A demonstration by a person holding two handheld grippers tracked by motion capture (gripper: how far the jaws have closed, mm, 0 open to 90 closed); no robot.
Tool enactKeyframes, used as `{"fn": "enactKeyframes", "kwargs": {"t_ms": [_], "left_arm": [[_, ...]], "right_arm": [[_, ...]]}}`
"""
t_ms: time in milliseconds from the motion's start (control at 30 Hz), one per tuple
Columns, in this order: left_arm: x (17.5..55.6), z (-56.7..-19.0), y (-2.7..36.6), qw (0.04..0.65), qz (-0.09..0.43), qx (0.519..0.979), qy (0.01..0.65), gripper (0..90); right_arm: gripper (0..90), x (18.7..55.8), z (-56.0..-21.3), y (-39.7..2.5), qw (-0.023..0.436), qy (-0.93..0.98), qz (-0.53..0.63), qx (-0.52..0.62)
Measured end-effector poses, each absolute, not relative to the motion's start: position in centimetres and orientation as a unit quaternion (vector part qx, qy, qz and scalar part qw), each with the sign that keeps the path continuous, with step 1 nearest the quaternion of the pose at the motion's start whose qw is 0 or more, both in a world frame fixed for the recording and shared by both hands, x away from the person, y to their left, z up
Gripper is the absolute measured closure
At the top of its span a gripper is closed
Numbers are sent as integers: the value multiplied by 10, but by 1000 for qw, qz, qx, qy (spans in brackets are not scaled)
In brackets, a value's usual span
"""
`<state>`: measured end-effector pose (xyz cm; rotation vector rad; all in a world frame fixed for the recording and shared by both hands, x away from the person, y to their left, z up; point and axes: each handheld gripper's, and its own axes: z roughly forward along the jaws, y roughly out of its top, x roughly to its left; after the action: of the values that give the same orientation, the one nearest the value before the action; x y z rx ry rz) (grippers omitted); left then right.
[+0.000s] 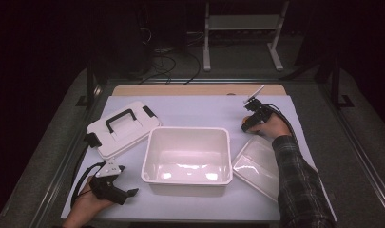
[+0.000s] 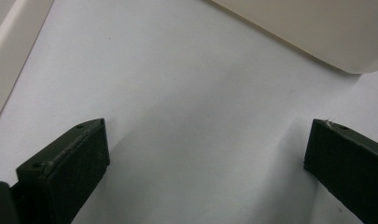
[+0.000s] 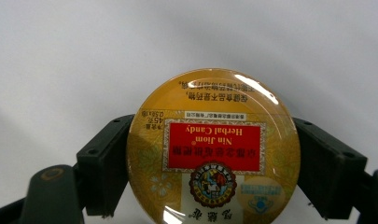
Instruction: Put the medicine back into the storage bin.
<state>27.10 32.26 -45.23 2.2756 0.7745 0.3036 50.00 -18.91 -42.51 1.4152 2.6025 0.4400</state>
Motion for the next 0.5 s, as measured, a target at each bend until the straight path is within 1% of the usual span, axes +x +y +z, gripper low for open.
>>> {"fn": "enactKeyframes", "kwargs": {"t_ms": [100,333,500], "left_arm": [[271,-452,323,352,117,879,299,0],[271,-452,323,352,117,879,299,0],[271,-452,323,352,117,879,299,0]], "right_arm": [[198,499,-420,-190,78,866,152,469],[199,487,-391,-194,85,865,175,463],[199,479,-378,-195,86,867,188,454]]}}
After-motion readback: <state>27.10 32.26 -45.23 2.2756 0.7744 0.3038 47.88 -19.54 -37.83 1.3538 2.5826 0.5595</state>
